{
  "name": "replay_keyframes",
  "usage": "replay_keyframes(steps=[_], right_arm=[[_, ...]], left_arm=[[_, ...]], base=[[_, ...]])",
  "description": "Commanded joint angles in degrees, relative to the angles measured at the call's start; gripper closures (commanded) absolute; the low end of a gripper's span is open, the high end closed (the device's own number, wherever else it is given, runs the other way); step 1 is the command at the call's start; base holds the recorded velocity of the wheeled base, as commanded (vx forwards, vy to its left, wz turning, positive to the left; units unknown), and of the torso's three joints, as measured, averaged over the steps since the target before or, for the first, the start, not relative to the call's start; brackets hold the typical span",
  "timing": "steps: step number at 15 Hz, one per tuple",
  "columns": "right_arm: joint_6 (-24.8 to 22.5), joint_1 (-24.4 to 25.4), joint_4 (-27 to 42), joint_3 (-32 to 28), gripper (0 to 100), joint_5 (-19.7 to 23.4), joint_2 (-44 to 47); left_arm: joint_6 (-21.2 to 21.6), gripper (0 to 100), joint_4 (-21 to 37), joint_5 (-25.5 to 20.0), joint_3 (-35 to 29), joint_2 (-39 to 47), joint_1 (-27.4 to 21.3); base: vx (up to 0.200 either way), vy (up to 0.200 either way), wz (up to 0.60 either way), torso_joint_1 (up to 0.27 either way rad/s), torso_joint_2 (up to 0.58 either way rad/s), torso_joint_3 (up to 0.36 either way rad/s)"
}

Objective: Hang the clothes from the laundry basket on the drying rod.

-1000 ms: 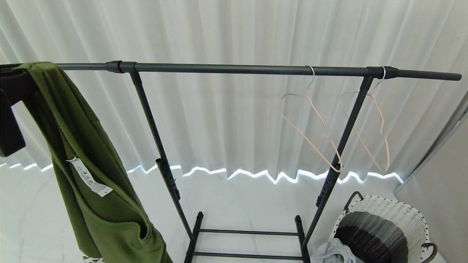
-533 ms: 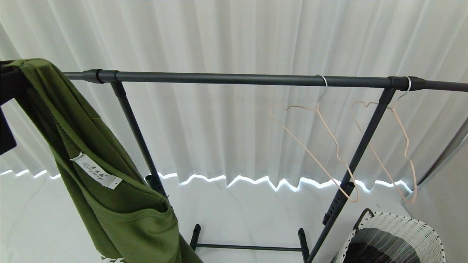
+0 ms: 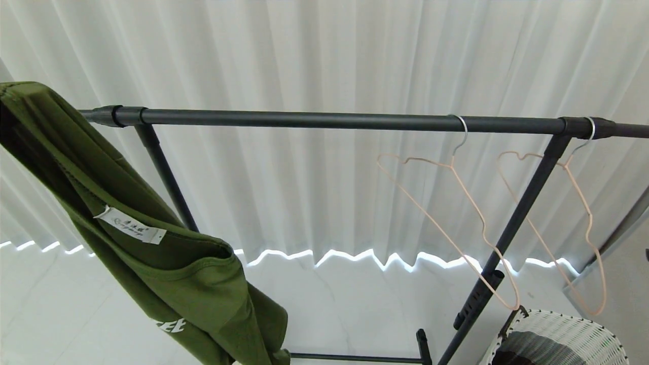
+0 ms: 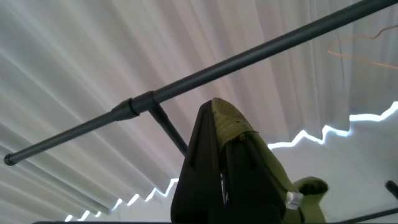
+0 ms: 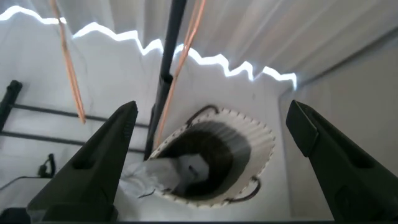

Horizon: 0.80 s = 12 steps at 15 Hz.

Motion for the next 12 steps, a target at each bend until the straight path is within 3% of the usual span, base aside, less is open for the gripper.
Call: replay_keyframes(steps=[1, 3, 8, 10, 12], right_arm=[[3.72, -3.52, -0.5, -0.48, 0, -0.02, 7.74], [6.0, -5.45, -2.26, -0.74, 0, 0.07, 12.49], [9.34, -5.19, -12.8, -0.66, 0, -0.1, 24.44], [9.78, -4.48, -13.86, -0.48, 0, -0.1, 26.38], [13.56, -4.66, -15.26, -1.1, 0, -0.37, 29.36]], left_arm=[[0.6, 100, -0.04, 0.03, -0.1, -0.21, 0.01], [1.56, 100, -0.04, 0.03, -0.54, -0.39, 0.01], [4.11, 100, -0.04, 0.11, -0.27, -1.62, 0.01], [4.2, 100, -0.04, 0.11, -0.1, -1.71, 0.01], [4.2, 100, -0.04, 0.11, 0.17, -1.53, 0.01]], base=[[0.0, 0.0, 0.0, 0.0, 0.0, 0.0], [0.0, 0.0, 0.0, 0.0, 0.0, 0.0], [0.0, 0.0, 0.0, 0.0, 0.0, 0.0], [0.0, 0.0, 0.0, 0.0, 0.0, 0.0], [0.0, 0.0, 0.0, 0.0, 0.0, 0.0]])
